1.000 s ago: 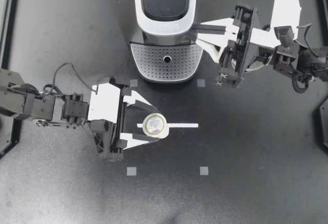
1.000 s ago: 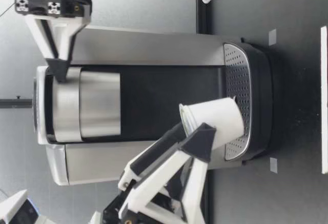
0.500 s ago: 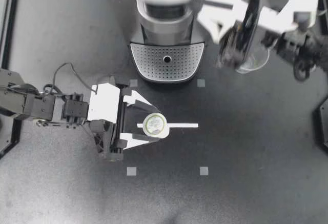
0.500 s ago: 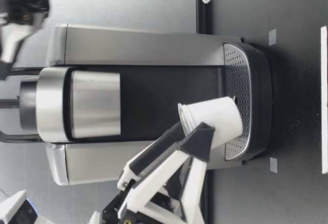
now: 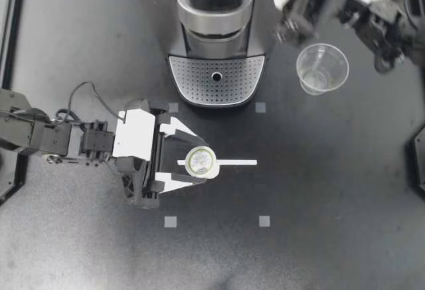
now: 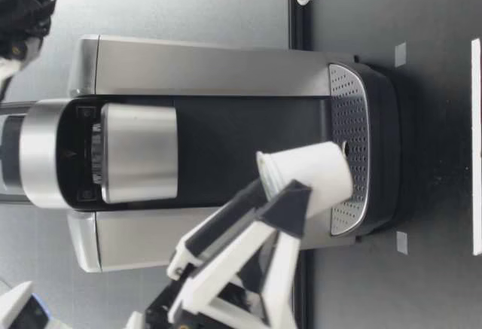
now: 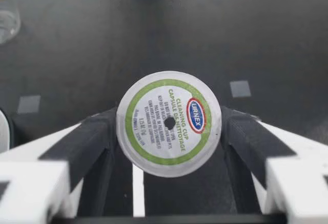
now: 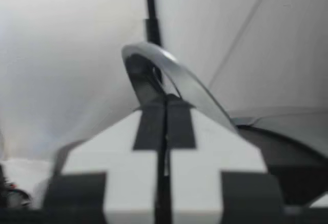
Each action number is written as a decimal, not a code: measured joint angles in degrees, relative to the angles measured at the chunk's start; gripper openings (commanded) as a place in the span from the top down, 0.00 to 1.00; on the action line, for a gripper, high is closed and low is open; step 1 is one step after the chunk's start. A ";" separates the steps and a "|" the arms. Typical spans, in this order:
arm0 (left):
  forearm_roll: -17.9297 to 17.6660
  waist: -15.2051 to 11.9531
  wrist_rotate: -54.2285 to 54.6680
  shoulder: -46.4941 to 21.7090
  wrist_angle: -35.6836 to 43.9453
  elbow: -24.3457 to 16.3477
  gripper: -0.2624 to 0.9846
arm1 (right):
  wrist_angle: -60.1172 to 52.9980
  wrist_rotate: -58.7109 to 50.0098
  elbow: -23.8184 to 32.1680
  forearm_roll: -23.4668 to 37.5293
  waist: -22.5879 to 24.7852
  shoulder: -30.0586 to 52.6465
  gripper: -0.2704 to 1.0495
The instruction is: Place the coffee capsule inside the capsule container, then place the cup onto the center of the cup tray, then push the 'Hot Water' and 'Travel Mug' buttons.
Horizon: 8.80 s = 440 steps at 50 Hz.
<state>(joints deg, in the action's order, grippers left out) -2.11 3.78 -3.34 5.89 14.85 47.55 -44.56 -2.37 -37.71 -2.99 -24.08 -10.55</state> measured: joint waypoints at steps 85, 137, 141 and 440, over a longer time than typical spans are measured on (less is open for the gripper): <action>24.87 -10.46 -34.80 13.27 -38.06 -24.61 0.38 | 1.32 -0.88 2.29 0.09 -8.61 -0.35 0.73; 28.21 -10.20 -32.96 6.77 -45.62 -29.62 0.35 | -1.58 -0.53 -1.05 0.09 -8.61 -2.20 0.73; 29.79 -10.02 -32.17 6.77 -45.53 -29.62 0.29 | -1.58 -0.53 -1.23 0.09 -8.61 -2.37 0.73; 41.04 -2.81 45.62 26.10 -7.91 13.36 0.23 | 48.69 -42.19 -38.85 -2.64 -13.80 -29.18 0.35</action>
<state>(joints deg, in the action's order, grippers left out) 38.94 0.97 42.28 31.99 6.94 60.91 4.13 -44.56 -76.55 -5.63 -37.88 -39.73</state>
